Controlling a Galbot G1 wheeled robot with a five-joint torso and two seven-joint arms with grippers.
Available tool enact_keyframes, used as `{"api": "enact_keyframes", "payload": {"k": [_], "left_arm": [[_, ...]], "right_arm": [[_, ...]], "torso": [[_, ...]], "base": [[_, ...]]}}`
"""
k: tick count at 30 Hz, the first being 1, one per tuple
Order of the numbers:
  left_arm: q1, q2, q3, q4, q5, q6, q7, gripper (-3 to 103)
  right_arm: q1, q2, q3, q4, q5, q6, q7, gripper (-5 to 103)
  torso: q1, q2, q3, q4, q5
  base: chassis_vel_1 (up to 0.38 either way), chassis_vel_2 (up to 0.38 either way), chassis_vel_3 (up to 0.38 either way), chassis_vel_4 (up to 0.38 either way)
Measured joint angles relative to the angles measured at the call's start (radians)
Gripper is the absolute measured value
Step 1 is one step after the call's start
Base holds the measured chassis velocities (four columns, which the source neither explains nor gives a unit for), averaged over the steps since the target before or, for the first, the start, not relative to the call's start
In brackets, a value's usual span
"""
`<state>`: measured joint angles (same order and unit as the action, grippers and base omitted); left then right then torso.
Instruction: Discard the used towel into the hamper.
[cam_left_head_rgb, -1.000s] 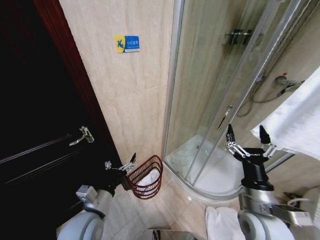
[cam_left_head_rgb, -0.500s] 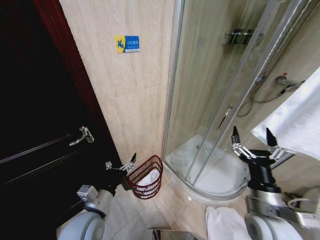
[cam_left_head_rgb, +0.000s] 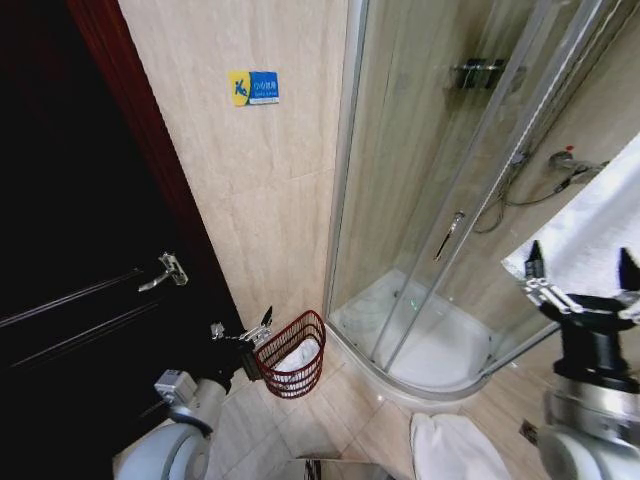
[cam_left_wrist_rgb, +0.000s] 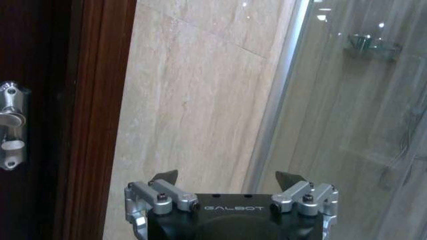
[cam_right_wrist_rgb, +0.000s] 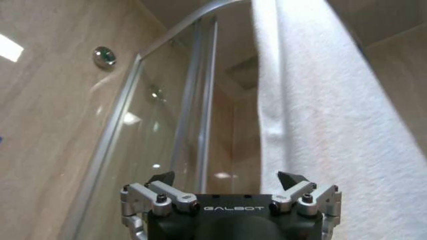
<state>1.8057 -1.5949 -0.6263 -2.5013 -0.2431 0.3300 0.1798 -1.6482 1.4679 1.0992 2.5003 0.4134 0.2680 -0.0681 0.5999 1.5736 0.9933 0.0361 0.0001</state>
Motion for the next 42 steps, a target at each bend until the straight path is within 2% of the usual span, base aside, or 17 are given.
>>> {"api": "enact_keyframes", "payload": {"k": [4,7,14,23,33,35,37,38,39,41,42], "left_arm": [[0.0,0.0,0.0,0.0,0.0,0.0,0.0,99],[0.0,0.0,0.0,0.001,0.0,-0.001,0.001,99],[0.0,0.0,0.0,0.001,0.0,-0.001,0.001,99],[0.0,0.0,0.0,0.001,0.0,-0.001,0.001,99],[0.0,0.0,0.0,0.001,0.0,-0.001,0.001,99],[0.0,0.0,0.0,0.001,0.0,-0.001,0.001,99],[0.0,0.0,0.0,0.001,0.0,-0.001,0.001,99],[0.0,0.0,0.0,0.001,0.0,-0.001,0.001,99],[0.0,0.0,0.0,0.001,0.0,-0.001,0.001,99],[0.0,0.0,0.0,0.001,0.0,-0.001,0.001,99],[0.0,0.001,0.0,0.001,0.0,-0.001,0.001,99]], "right_arm": [[0.011,-0.002,0.059,0.0,0.03,-0.001,0.0,100],[0.031,-0.012,0.153,0.0,0.075,-0.001,-0.006,100],[0.032,-0.047,0.291,-0.031,0.165,0.0,-0.016,100],[0.017,-0.075,0.345,-0.057,0.216,0.006,-0.031,100],[0.088,-0.175,0.371,-0.098,0.234,-0.032,-0.015,100],[0.102,-0.196,0.369,-0.099,0.262,-0.044,-0.016,100],[0.111,-0.212,0.368,-0.099,0.289,-0.053,-0.036,100],[0.121,-0.236,0.373,-0.104,0.334,-0.061,-0.081,100],[0.121,-0.236,0.373,-0.104,0.334,-0.061,-0.081,100],[0.159,-0.32,0.396,-0.157,0.453,-0.065,-0.175,100],[0.178,-0.365,0.402,-0.186,0.494,-0.068,-0.186,100]], "torso": [[0.0,0.0,0.0,0.0001,0.0001],[0.0,0.0,0.0,0.0,-0.0001],[0.0,0.0,0.0,0.0001,0.0001],[0.0,0.0,0.0,0.0001,-0.0001],[0.0,0.0,0.0,0.0003,0.0004],[0.0,0.0,0.0,-0.0004,0.0002],[0.0,0.0,0.0,0.0,0.0002],[0.0,0.0,0.0,-0.0001,0.0007],[0.0,0.0,0.0,-0.0001,0.0007],[0.0,0.0,0.0,0.0,-0.0007],[0.0,0.0,0.0,0.0001,0.0]], "base": [[0.0,0.0,0.0,0.0],[-0.035,-0.037,0.04,0.039],[-0.058,-0.067,0.065,0.066],[-0.078,-0.074,0.077,0.073],[-0.093,-0.103,0.108,0.102],[-0.092,-0.09,0.098,0.062],[-0.084,-0.089,0.045,0.042],[0.0,0.0,0.0,0.0],[0.0,0.0,0.0,0.0],[0.0,0.0,0.0,0.0],[0.0,0.0,0.0,0.0]]}}
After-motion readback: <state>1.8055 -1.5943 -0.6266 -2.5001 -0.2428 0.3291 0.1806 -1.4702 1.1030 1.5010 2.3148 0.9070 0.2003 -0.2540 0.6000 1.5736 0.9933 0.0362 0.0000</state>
